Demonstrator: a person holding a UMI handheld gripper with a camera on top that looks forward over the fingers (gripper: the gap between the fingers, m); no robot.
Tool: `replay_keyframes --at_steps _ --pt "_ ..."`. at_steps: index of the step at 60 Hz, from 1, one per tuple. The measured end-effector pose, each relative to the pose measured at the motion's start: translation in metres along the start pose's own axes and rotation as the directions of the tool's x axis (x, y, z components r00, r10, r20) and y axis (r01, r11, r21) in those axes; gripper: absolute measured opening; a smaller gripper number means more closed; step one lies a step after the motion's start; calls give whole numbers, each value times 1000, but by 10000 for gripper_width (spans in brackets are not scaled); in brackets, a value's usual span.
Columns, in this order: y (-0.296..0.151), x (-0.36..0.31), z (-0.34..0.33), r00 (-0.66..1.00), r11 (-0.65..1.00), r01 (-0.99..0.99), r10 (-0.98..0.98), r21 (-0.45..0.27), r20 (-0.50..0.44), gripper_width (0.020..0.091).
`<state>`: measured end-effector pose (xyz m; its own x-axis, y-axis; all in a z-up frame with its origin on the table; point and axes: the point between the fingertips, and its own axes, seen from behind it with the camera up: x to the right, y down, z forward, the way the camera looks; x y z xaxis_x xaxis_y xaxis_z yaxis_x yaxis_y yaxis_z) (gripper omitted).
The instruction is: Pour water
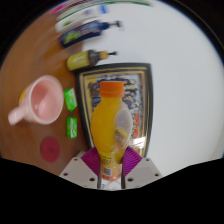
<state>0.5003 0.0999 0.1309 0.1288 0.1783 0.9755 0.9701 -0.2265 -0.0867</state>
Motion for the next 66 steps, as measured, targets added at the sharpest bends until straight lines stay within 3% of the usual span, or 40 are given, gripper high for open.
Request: replay_keyframes --at_steps 10,19,26,39,43,44,49,58,65,66 --pt "7 8 -1 844 851 -526 522 -1 119 260" --pt "18 -21 12 446 478 -870 867 -120 221 258" --pt "17 -61 23 203 263 -946 936 -189 286 259" --pt "13 -122 34 33 116 -959 953 -259 302 260" --pt "19 -138 37 31 113 -957 956 -268 291 264" --pt "18 -138 37 34 112 -961 955 -252 294 286" --pt "19 -138 35 53 117 -970 958 -215 284 267" --pt "20 -140 31 102 160 -965 958 -207 267 456" --pt "21 -142 14 132 201 -945 956 -259 262 873" --pt "22 -141 9 139 208 -942 956 -264 260 860"
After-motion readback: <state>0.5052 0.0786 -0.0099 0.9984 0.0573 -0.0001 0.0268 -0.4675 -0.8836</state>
